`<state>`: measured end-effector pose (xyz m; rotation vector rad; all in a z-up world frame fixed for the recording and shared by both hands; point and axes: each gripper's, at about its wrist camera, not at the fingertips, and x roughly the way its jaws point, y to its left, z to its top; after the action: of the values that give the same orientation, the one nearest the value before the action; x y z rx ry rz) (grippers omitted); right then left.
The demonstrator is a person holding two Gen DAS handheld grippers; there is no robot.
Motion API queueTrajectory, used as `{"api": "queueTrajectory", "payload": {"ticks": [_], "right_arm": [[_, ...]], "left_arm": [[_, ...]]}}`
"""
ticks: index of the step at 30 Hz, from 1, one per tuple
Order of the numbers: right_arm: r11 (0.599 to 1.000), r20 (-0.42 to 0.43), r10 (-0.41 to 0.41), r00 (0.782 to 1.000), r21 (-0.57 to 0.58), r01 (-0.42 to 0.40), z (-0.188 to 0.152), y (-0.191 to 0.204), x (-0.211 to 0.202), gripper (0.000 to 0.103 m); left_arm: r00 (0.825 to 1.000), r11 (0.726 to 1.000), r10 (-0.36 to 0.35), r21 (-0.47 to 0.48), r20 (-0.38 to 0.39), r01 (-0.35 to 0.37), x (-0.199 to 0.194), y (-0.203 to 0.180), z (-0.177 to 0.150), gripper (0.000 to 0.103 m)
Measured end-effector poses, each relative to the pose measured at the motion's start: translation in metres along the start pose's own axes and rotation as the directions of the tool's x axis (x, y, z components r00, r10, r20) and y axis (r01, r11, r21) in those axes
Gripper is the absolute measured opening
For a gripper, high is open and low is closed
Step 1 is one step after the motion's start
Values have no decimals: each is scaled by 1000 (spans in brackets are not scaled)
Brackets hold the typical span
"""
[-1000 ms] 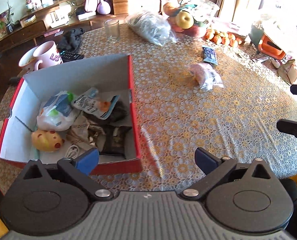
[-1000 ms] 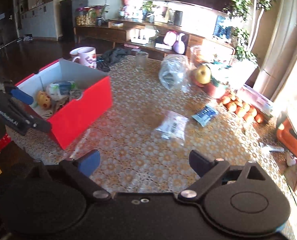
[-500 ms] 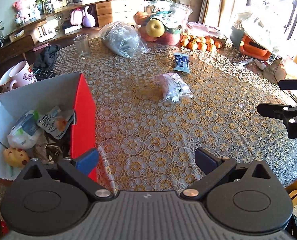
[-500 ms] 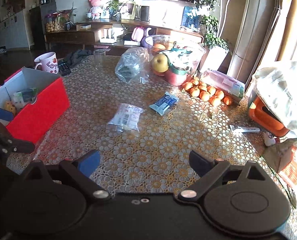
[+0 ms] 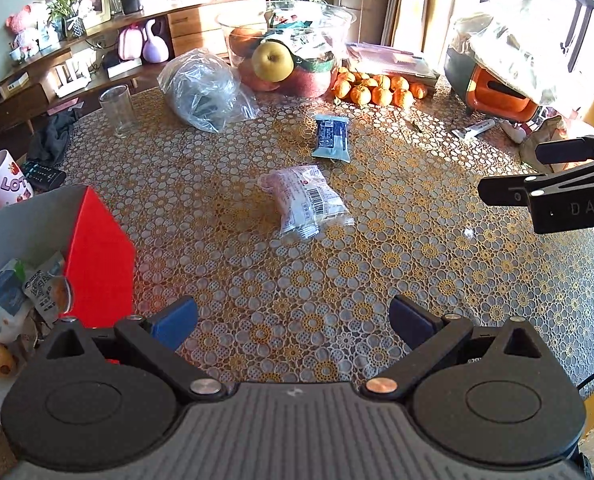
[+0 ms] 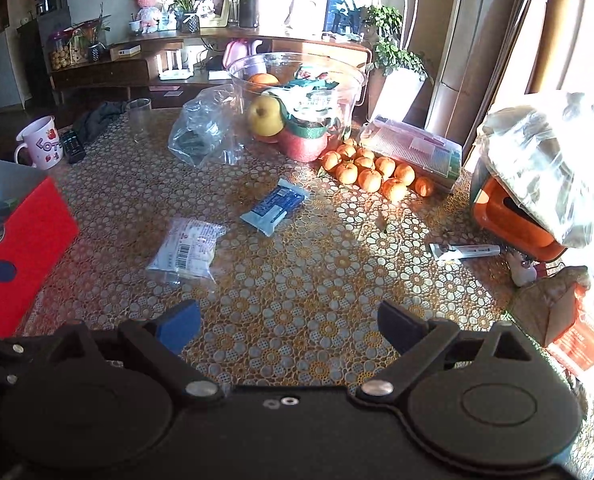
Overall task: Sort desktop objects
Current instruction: 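Withdraw both tools from the box toward the remaining table items, then grasp the pink-and-white snack bag with the left tool while the right tool grasps the blue bar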
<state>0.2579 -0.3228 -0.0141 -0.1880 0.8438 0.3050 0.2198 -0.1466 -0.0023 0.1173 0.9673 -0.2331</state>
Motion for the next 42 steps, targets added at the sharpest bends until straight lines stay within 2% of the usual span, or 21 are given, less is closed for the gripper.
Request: {"api": "queueTrajectory", "payload": {"ticks": [15, 24, 33, 42], "right_arm": [[997, -93, 28, 995, 71, -21, 67, -19, 73, 95], [990, -146, 38, 989, 140, -18, 100, -22, 125, 95], [983, -178, 58, 982, 182, -25, 113, -20, 182, 94], [980, -226, 48, 973, 198, -2, 122, -22, 222, 92]], "left_arm": [[1000, 1000, -12, -23, -18, 12, 62, -3, 55, 102], [998, 999, -4, -53, -66, 0, 102, 5, 78, 102], [996, 999, 16, -32, -86, -19, 134, 4, 90, 102], [994, 996, 31, -80, -101, -40, 156, 5, 96, 102]]}}
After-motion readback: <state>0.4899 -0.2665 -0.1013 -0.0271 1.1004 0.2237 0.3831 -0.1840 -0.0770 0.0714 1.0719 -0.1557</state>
